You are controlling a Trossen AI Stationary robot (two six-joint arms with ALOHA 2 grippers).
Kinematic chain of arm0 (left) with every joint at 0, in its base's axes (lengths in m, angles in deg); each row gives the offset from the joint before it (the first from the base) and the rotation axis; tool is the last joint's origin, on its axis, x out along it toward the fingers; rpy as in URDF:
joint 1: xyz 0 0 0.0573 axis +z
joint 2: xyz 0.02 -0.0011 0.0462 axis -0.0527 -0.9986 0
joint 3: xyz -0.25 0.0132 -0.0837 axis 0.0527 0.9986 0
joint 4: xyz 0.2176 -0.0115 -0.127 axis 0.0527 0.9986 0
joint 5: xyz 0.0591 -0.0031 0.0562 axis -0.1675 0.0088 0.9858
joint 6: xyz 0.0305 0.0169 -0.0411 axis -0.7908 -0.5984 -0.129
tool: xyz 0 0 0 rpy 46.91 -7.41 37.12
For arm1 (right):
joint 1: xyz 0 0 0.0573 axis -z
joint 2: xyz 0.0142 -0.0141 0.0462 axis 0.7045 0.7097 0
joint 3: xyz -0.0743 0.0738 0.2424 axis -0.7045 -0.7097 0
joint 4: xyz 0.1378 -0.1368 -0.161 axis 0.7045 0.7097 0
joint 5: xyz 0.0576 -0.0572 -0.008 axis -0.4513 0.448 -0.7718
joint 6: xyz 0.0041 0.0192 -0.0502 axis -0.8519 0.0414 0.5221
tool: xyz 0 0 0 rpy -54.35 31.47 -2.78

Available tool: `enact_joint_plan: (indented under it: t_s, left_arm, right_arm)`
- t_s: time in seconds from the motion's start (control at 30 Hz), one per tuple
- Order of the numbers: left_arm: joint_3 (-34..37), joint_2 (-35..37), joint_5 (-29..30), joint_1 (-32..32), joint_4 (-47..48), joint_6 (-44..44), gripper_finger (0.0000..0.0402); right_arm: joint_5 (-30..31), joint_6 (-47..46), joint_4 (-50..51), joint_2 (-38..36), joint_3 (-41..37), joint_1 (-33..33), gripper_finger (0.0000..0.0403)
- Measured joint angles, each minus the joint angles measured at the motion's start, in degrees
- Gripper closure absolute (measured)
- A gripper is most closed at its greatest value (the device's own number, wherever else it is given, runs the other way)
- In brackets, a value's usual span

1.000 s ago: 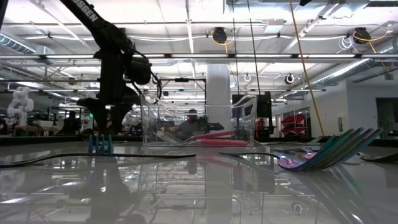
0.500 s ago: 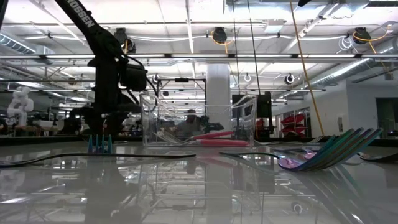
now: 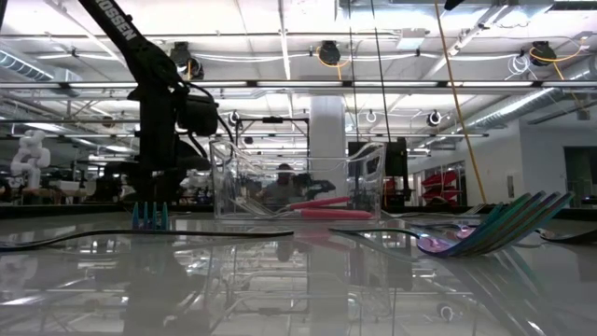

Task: Sort silverware by color (type)
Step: Put the black fork into the right transparent bin

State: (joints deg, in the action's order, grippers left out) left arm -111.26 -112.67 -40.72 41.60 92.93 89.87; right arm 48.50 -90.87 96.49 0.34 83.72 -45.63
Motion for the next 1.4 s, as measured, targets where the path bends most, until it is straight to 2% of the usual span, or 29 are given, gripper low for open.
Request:
enact_joint_plan:
  t_s: [0.2, 0.53, 0.93, 1.4]
  left_arm:
    - [-0.01, -0.09, 0.56, -1.2, -0.86, -0.1, 0.0347]
    - [-0.01, -0.13, 1.44, -2.62, -1.06, 0.46, 0.0389]
    - [0.25, 1.84, 2.01, -3.22, -1.03, 1.68, 0.0397]
    - [0.14, 16.85, 4.08, -6.48, -0.41, 3.96, 0.0398]
  right_arm:
    - [0.04, 0.0, 0.0, 0.0, 0.0, 0.0, 0.0101]
    - [0.04, 0.02, 0.0, 0.0, 0.0, 0.0, 0.0101]
    - [-0.47, -0.06, -0.01, 0.0, 0.0, 0.0, 0.0101]
    - [-0.39, 3.12, -0.04, 0.0, 0.0, 0.0, 0.0101]
